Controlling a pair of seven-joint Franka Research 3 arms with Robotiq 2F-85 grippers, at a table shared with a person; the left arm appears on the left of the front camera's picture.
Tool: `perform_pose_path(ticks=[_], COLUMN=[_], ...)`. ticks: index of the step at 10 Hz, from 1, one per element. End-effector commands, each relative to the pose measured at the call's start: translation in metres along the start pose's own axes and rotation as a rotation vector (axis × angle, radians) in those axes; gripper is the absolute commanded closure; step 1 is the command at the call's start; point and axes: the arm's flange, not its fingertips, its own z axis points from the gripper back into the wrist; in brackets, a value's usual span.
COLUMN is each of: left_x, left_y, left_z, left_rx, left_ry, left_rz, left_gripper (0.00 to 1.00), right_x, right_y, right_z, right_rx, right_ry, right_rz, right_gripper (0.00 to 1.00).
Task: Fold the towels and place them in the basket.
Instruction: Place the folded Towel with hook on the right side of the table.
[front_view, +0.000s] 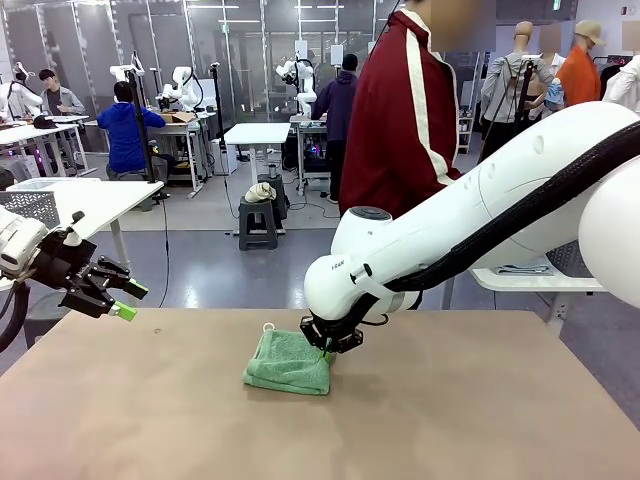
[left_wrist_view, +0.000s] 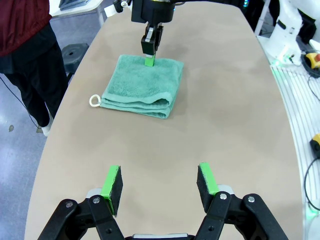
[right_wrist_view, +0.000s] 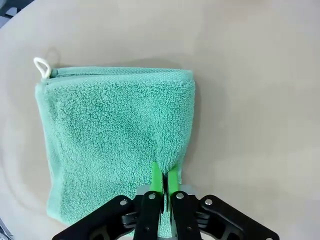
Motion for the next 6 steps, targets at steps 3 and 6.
perform_pose_path(ticks=[3, 6], left_x=[0.0, 0.0], left_y=[-0.001, -0.001], left_z=[0.001, 0.001], left_rx=[-0.005, -0.005], left_ry=[0.008, 0.008], left_rz=[0.002, 0.002], left_gripper=[0.24, 0.24], right_x=[0.001, 0.006], right_y=[-0.016, -0.06], right_z=[-0.001, 0.013], right_rx=[-0.011, -0.032], right_ry=[0.046, 0.037], right_rz=[0.143, 0.282], right_gripper=[0.96, 0.96])
